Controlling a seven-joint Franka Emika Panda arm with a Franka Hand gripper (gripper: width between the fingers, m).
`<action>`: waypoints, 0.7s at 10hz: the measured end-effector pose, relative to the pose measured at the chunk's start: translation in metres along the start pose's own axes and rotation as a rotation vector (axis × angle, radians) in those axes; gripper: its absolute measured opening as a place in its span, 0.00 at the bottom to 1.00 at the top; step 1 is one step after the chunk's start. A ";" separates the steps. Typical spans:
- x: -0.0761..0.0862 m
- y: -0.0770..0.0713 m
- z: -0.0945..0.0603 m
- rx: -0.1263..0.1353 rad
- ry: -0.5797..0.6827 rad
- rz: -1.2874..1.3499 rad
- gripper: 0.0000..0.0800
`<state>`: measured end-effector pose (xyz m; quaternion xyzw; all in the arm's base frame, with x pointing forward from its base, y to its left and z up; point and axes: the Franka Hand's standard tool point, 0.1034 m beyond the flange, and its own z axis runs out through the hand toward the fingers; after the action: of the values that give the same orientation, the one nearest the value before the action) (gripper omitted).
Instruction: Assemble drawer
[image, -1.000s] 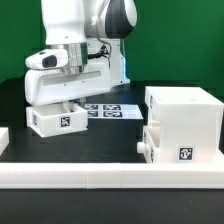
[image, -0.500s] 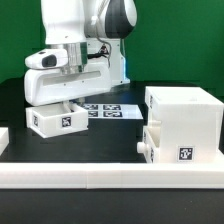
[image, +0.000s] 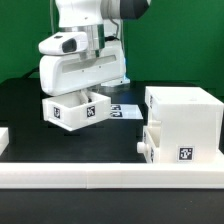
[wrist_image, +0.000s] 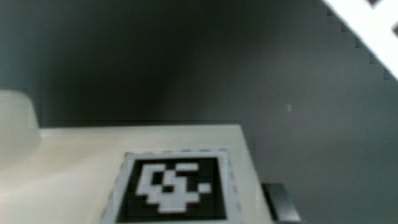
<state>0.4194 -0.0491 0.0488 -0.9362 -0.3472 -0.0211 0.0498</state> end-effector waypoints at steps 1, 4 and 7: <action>0.011 0.007 -0.007 0.014 -0.002 -0.022 0.05; 0.011 0.009 -0.005 0.009 0.003 -0.038 0.05; 0.015 0.019 -0.011 -0.010 0.002 -0.288 0.05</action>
Offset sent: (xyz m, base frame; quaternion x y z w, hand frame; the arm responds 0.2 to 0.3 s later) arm 0.0000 0.0000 0.0000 0.0000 0.0000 0.0000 1.0000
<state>0.4432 -0.0549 0.0592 -0.8769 -0.4779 -0.0309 0.0417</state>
